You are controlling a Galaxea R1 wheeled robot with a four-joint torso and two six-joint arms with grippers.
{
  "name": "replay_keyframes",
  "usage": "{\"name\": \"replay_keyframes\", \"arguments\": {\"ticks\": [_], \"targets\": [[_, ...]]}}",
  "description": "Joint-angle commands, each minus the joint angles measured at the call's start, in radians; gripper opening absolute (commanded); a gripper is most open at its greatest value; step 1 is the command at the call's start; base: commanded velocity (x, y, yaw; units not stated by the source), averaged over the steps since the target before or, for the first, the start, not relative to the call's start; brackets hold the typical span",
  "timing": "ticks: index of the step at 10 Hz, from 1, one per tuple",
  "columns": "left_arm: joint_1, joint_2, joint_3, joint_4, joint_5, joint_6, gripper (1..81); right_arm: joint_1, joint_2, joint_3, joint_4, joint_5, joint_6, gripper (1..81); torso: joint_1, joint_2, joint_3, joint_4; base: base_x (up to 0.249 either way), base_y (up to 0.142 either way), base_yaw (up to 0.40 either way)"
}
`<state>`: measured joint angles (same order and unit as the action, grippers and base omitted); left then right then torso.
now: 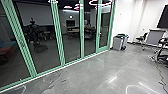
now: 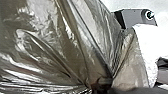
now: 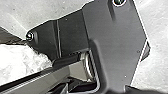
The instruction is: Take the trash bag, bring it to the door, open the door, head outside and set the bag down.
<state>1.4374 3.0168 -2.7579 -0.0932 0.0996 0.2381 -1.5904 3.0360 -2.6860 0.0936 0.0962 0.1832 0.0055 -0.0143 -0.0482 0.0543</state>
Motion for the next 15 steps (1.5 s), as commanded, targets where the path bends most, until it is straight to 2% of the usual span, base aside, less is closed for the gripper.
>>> {"name": "replay_keyframes", "arguments": {"ticks": [1,15], "targets": [[-0.054,-0.002,-0.002,0.001,0.058,0.007,1.0,0.034,0.002,0.003,0.008,-0.058,-0.004,81.1,0.000,0.000,0.000,0.000,0.125,-0.061,0.000],[-0.058,-0.004,-0.002,0.001,0.060,0.007,1.0,0.040,0.002,0.003,0.006,-0.058,-0.004,81.1,0.000,0.000,0.000,0.000,0.132,-0.065,0.000]]}}
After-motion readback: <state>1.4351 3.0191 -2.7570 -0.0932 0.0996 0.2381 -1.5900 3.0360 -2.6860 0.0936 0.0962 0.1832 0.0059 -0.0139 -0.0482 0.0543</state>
